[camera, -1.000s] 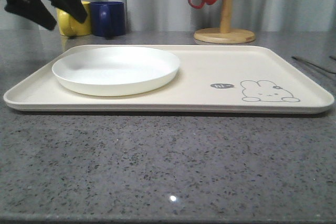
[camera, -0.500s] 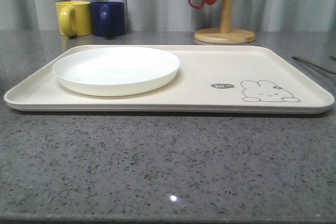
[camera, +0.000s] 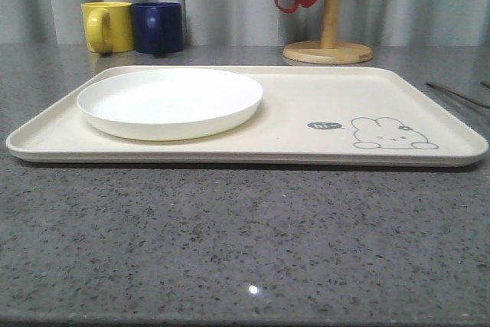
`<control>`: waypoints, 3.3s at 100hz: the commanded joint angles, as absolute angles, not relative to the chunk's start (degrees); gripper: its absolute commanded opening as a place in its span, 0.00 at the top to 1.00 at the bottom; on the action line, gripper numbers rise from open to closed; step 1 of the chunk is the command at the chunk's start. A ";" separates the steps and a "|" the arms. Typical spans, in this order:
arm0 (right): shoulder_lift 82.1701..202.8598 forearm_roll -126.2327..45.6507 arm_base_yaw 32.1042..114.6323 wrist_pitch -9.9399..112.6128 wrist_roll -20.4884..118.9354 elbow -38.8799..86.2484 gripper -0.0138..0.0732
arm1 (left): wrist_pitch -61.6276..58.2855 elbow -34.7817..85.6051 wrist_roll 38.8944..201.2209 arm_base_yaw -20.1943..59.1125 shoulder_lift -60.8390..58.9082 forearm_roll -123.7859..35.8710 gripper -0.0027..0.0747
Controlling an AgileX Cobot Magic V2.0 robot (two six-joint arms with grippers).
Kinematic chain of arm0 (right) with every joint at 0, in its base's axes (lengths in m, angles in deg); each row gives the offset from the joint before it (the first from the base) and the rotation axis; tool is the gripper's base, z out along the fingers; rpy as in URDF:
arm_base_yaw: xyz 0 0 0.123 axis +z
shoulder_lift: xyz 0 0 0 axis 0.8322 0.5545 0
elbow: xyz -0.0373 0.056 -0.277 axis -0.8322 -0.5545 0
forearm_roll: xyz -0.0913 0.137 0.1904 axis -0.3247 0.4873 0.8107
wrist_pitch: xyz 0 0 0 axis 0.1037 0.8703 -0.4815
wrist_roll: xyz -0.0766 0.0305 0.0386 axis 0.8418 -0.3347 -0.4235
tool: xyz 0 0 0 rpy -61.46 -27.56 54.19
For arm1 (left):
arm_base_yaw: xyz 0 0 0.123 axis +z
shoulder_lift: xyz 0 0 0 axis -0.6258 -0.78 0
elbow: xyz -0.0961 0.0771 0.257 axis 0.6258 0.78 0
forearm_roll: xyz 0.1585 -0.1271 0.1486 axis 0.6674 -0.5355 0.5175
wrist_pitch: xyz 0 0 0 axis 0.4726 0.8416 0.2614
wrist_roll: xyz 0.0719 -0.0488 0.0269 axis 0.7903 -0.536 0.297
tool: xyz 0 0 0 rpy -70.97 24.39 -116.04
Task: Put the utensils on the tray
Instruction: 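Release the plate and raise the left gripper away, then lower the right gripper onto the steel fork and grasp it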
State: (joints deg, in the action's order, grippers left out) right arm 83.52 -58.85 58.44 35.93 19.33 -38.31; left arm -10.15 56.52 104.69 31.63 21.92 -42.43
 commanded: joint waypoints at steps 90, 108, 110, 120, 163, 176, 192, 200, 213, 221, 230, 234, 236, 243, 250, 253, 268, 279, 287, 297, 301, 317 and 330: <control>134.98 -56.31 58.17 76.76 19.24 13.10 0.86 | -15.08 55.16 104.80 31.46 22.28 -42.46 0.99; 138.93 -55.90 58.31 77.63 19.24 13.10 0.52 | -15.08 55.16 104.80 31.46 22.28 -42.46 0.99; 139.12 -55.78 58.31 77.87 19.24 13.10 0.48 | -15.08 55.16 104.80 31.46 22.28 -42.46 0.99; 139.80 -55.33 58.31 79.04 19.24 13.10 0.37 | -15.08 55.16 104.80 31.46 22.28 -42.46 0.99; 153.33 -54.54 58.37 78.36 22.69 21.08 0.36 | -15.08 55.16 104.80 31.46 22.28 -42.46 0.99; 159.59 -54.53 58.37 78.36 24.42 25.22 0.36 | -15.08 55.16 104.80 31.46 22.28 -42.46 0.99; 165.60 -54.53 58.87 78.73 26.72 29.29 0.36 | -15.08 55.16 104.80 31.46 22.28 -42.46 0.99; 168.14 -54.53 59.65 79.07 27.84 30.75 0.36 | -15.08 55.16 104.80 31.46 22.28 -42.46 0.99; 171.39 -54.53 60.11 79.52 28.54 32.49 0.36 | -15.08 55.16 104.80 31.46 22.28 -42.46 0.99; 173.42 -54.53 60.11 80.77 28.68 33.51 0.36 | -15.08 55.16 104.80 31.46 22.28 -42.46 0.99; 175.40 -54.53 60.11 82.65 28.81 34.74 0.36 | -15.08 55.16 104.80 31.46 22.28 -42.46 0.99; 176.04 -54.53 60.11 83.26 28.81 35.14 0.36 | -15.08 55.16 104.80 31.46 22.28 -42.46 0.99; 176.39 -54.53 60.11 83.47 28.81 35.33 0.36 | -15.08 55.16 104.80 31.46 22.28 -42.46 0.99; 177.46 -54.53 60.11 84.55 28.81 35.92 0.36 | -15.08 55.16 104.80 31.46 22.28 -42.46 0.99; 178.03 -54.53 60.11 85.17 28.81 35.98 0.37 | -15.08 55.16 104.80 31.46 22.28 -42.46 0.99; 178.29 -54.53 60.11 85.57 28.81 35.98 0.37 | -15.08 55.16 104.80 31.46 22.28 -42.46 0.99; 178.59 -54.53 60.11 87.20 28.81 35.98 0.46 | -15.08 55.16 104.80 31.46 22.28 -42.46 0.99; 178.59 -54.16 60.11 87.90 28.81 35.98 0.67 | -15.08 55.16 104.80 31.46 22.28 -42.46 0.99; 178.59 -53.59 60.11 88.05 28.81 35.98 0.81 | -15.08 55.16 104.80 31.46 22.28 -42.46 0.99; 178.59 -52.47 60.11 88.15 28.69 36.33 0.91 | -15.08 55.16 104.80 31.46 22.28 -42.46 0.99; 178.59 -52.05 60.11 88.74 28.69 36.79 0.91 | -15.08 55.16 104.80 31.46 22.28 -42.46 0.99; 178.46 -51.95 60.11 93.24 27.73 41.34 0.91 | -15.08 55.16 104.80 31.46 22.28 -42.46 0.99; 177.02 -51.28 60.68 96.33 26.51 45.24 0.91 | -15.08 55.16 104.80 31.46 22.28 -42.46 0.99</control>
State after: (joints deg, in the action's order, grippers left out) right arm 180.87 -52.00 60.20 95.29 27.57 41.36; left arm -10.28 56.76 104.78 31.63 22.36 -42.29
